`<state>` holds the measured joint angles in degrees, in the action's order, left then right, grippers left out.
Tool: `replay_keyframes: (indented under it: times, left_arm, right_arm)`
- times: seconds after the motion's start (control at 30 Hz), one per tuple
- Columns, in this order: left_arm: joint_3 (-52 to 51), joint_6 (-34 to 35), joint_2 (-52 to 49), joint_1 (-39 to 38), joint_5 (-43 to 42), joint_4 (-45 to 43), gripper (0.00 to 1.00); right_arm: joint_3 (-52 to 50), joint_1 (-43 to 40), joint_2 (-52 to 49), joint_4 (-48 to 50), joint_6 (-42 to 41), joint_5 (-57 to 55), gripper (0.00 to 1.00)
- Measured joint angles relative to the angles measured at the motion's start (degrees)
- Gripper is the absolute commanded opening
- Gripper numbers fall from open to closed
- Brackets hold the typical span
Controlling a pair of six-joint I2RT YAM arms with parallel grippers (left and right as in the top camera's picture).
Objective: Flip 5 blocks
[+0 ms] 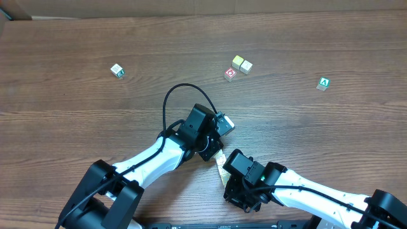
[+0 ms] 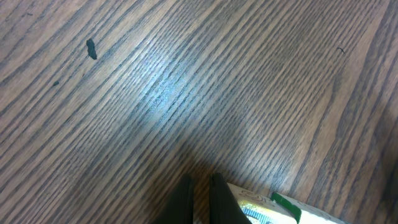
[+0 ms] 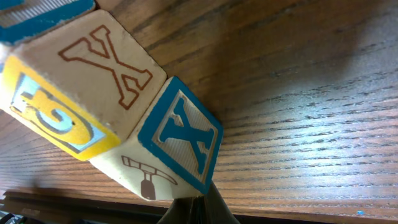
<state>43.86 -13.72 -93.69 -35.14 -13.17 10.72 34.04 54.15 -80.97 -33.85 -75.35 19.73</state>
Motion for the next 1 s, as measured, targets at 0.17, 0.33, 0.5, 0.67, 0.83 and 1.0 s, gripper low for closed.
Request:
replay_keyframes:
  times: [0.17,0.33,0.5,0.67,0.83,1.0]
  left_arm:
    - [0.00,0.00,0.00,0.00,-0.46,-0.09,0.04]
    - [0.00,0.00,0.00,0.04,-0.72,-0.13,0.04]
    - [0.00,0.00,0.00,0.04,-1.01,-0.31,0.04]
    - [0.00,0.00,0.00,0.04,-1.38,-0.52,0.04]
    - [0.02,0.00,0.00,0.04,-1.60,-0.66,0.04]
    - [0.07,0.00,0.00,0.04,-1.95,-0.70,0.04]
  right_arm:
    - [0.00,0.00,0.00,0.04,0.02,0.02,0.04]
    - [0.00,0.00,0.00,0.02,0.17,0.02,0.04]
    - [0.00,0.00,0.00,0.35,0.42,0.28,0.04]
    - [0.00,0.04,0.00,0.90,0.87,0.66,0.04]
    - [0.00,0.07,0.00,1.33,1.46,1.01,0.04]
    - [0.00,0.28,0.00,1.73,2.05,1.20,0.04]
